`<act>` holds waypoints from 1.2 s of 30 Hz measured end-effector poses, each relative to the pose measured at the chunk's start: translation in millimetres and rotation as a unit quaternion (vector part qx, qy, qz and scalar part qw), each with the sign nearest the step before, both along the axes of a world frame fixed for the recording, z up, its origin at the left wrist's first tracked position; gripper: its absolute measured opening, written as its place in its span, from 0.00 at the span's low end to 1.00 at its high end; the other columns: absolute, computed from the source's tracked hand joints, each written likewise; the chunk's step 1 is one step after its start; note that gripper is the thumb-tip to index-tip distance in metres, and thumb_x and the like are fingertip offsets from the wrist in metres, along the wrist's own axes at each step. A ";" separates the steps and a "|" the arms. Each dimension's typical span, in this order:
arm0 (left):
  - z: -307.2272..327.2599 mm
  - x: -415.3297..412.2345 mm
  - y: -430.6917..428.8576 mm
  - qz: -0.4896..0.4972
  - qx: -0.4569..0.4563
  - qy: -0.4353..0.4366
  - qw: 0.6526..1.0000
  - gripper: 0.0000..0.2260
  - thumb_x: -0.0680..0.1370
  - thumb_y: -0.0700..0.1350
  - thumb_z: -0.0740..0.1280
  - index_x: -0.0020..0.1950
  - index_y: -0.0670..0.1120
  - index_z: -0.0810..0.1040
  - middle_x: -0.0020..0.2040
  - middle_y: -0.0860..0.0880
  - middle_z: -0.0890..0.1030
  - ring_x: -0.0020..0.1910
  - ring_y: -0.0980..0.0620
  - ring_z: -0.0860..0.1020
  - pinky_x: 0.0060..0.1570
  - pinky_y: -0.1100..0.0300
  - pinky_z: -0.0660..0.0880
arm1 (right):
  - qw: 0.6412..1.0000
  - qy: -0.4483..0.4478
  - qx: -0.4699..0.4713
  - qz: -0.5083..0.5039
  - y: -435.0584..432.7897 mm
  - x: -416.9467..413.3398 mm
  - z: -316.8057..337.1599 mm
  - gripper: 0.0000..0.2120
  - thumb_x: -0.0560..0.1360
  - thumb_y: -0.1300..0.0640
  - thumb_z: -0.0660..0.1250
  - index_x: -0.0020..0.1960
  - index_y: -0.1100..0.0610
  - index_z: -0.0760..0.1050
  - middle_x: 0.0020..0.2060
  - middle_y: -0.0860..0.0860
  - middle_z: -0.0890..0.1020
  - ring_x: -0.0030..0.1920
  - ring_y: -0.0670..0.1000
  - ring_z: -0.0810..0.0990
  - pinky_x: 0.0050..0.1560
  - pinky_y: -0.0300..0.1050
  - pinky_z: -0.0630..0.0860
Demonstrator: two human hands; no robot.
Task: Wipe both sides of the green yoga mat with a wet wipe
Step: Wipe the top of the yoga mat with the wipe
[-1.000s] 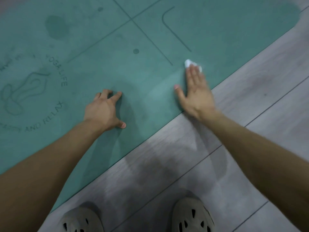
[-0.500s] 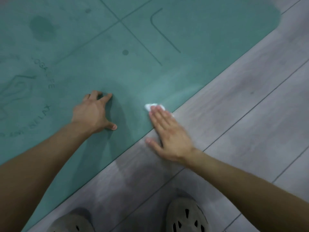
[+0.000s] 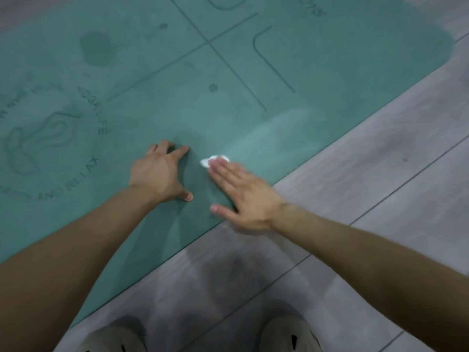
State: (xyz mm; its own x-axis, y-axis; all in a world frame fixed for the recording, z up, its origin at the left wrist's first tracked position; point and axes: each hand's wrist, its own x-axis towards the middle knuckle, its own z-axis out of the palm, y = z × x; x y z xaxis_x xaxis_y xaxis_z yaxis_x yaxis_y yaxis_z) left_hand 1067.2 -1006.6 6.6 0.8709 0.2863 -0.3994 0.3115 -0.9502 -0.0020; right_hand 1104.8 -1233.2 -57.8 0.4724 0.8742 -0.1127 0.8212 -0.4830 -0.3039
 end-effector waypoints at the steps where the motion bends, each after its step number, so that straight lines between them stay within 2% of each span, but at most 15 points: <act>1: -0.6 -0.6 0.9 -0.003 0.001 -0.001 1.000 0.59 0.55 0.67 0.85 0.82 0.60 0.62 0.76 0.52 0.66 0.75 0.47 0.66 0.63 0.45 0.77 | 0.998 -0.012 -0.002 0.055 5.1 -11.9 -3.7 0.40 0.85 0.34 0.50 0.86 0.58 0.47 0.86 0.53 0.48 0.85 0.51 0.41 0.84 0.52 0.48; 3: 0.4 -1.2 2.1 -0.015 0.002 0.005 1.000 0.59 0.56 0.68 0.84 0.82 0.61 0.62 0.77 0.52 0.66 0.75 0.47 0.67 0.64 0.45 0.76 | 0.997 -0.052 0.004 0.061 1.0 14.8 -5.9 0.37 0.86 0.36 0.48 0.86 0.56 0.46 0.86 0.52 0.49 0.85 0.51 0.43 0.84 0.53 0.47; 5: 2.3 -1.8 2.4 -0.028 0.001 0.014 1.000 0.58 0.57 0.70 0.83 0.83 0.60 0.61 0.76 0.52 0.66 0.75 0.46 0.67 0.64 0.45 0.76 | 0.994 -0.064 -0.021 -0.084 -15.3 69.8 -1.7 0.37 0.85 0.33 0.39 0.86 0.54 0.42 0.86 0.51 0.48 0.85 0.51 0.43 0.84 0.53 0.46; 7: 7.0 1.7 8.6 -0.046 -0.001 0.021 0.999 0.57 0.58 0.70 0.82 0.82 0.60 0.61 0.75 0.51 0.67 0.73 0.45 0.68 0.64 0.45 0.77 | 0.963 -0.044 -0.055 -0.259 -36.3 127.5 6.3 0.40 0.82 0.30 0.33 0.86 0.54 0.42 0.86 0.51 0.47 0.85 0.50 0.43 0.85 0.51 0.45; 9: 9.5 10.9 20.1 -0.058 -0.022 0.034 0.998 0.53 0.60 0.67 0.83 0.81 0.58 0.65 0.72 0.49 0.70 0.71 0.44 0.70 0.64 0.46 0.76 | 0.947 -0.021 -0.053 -0.317 -39.3 145.3 13.4 0.42 0.82 0.29 0.35 0.86 0.55 0.43 0.86 0.50 0.46 0.85 0.49 0.42 0.85 0.51 0.45; 11: 9.9 21.3 35.3 -0.043 -0.054 0.030 0.997 0.50 0.60 0.63 0.85 0.78 0.55 0.70 0.70 0.46 0.72 0.68 0.41 0.75 0.64 0.46 0.77 | 0.969 -0.027 -0.027 -0.244 -16.0 106.9 8.9 0.41 0.84 0.31 0.40 0.86 0.57 0.42 0.86 0.51 0.44 0.85 0.49 0.39 0.84 0.52 0.46; 13: 6.3 28.4 52.4 -0.010 -0.057 0.003 0.998 0.50 0.58 0.61 0.87 0.77 0.54 0.72 0.70 0.44 0.72 0.67 0.38 0.76 0.66 0.43 0.76 | 0.998 -0.020 0.004 -0.066 12.8 45.1 0.0 0.40 0.85 0.33 0.47 0.86 0.58 0.43 0.86 0.52 0.45 0.85 0.50 0.39 0.84 0.54 0.48; 16: -1.4 37.4 71.5 0.029 -0.021 0.004 0.999 0.60 0.54 0.66 0.86 0.82 0.58 0.64 0.79 0.42 0.65 0.75 0.36 0.68 0.74 0.43 0.70 | 0.992 -0.031 0.016 0.121 29.6 17.9 -6.2 0.37 0.86 0.36 0.52 0.86 0.58 0.51 0.85 0.53 0.52 0.85 0.51 0.46 0.84 0.53 0.50; 19: -3.9 45.7 77.8 0.056 -0.023 0.039 0.997 0.68 0.49 0.71 0.84 0.84 0.61 0.56 0.83 0.40 0.60 0.78 0.35 0.66 0.76 0.44 0.67 | 0.999 -0.046 0.004 -0.021 19.4 89.9 -3.6 0.35 0.86 0.37 0.46 0.86 0.55 0.47 0.85 0.52 0.52 0.85 0.51 0.46 0.84 0.53 0.49; 21: -4.3 46.8 79.6 0.057 -0.015 0.040 0.997 0.70 0.47 0.73 0.83 0.84 0.62 0.56 0.82 0.40 0.62 0.77 0.34 0.67 0.75 0.43 0.68 | 0.983 -0.039 -0.030 -0.178 9.9 142.3 2.6 0.36 0.86 0.37 0.44 0.86 0.57 0.45 0.86 0.53 0.50 0.85 0.52 0.45 0.84 0.51 0.46; 23: -2.4 47.0 78.0 0.053 -0.006 0.043 0.998 0.70 0.47 0.75 0.81 0.85 0.62 0.55 0.82 0.41 0.62 0.77 0.34 0.67 0.75 0.44 0.68 | 0.970 -0.021 -0.066 -0.233 9.9 160.0 9.3 0.38 0.85 0.35 0.44 0.86 0.58 0.43 0.86 0.53 0.46 0.85 0.51 0.42 0.84 0.49 0.43; 26: 2.5 48.1 76.7 0.053 -0.005 0.052 0.997 0.70 0.47 0.76 0.81 0.85 0.63 0.54 0.82 0.42 0.62 0.76 0.35 0.67 0.74 0.44 0.69 | 0.996 0.017 -0.055 -0.064 28.4 114.4 17.3 0.40 0.85 0.33 0.48 0.86 0.55 0.39 0.86 0.51 0.43 0.85 0.50 0.39 0.84 0.50 0.46; 29: 2.8 49.4 77.2 0.039 0.006 0.051 0.998 0.70 0.46 0.77 0.80 0.84 0.63 0.55 0.79 0.42 0.65 0.74 0.35 0.69 0.71 0.44 0.73 | 0.991 -0.046 -0.041 0.117 39.6 71.9 2.5 0.38 0.85 0.34 0.50 0.86 0.55 0.44 0.86 0.52 0.48 0.85 0.51 0.43 0.84 0.52 0.47; 33: 1.8 50.1 78.2 0.033 0.019 0.055 0.998 0.69 0.47 0.77 0.79 0.84 0.62 0.56 0.78 0.41 0.67 0.72 0.35 0.71 0.70 0.44 0.74 | 0.991 -0.116 0.002 0.070 57.8 86.0 -5.1 0.33 0.86 0.40 0.54 0.83 0.61 0.59 0.76 0.57 0.70 0.78 0.58 0.66 0.83 0.56 0.53; 36: -0.2 53.0 76.5 0.024 0.024 0.051 0.998 0.70 0.46 0.77 0.80 0.84 0.61 0.57 0.76 0.40 0.69 0.71 0.35 0.72 0.70 0.42 0.74 | 0.996 -0.084 0.028 -0.016 69.6 59.9 -7.5 0.36 0.85 0.38 0.55 0.82 0.63 0.60 0.78 0.59 0.67 0.80 0.60 0.62 0.83 0.56 0.53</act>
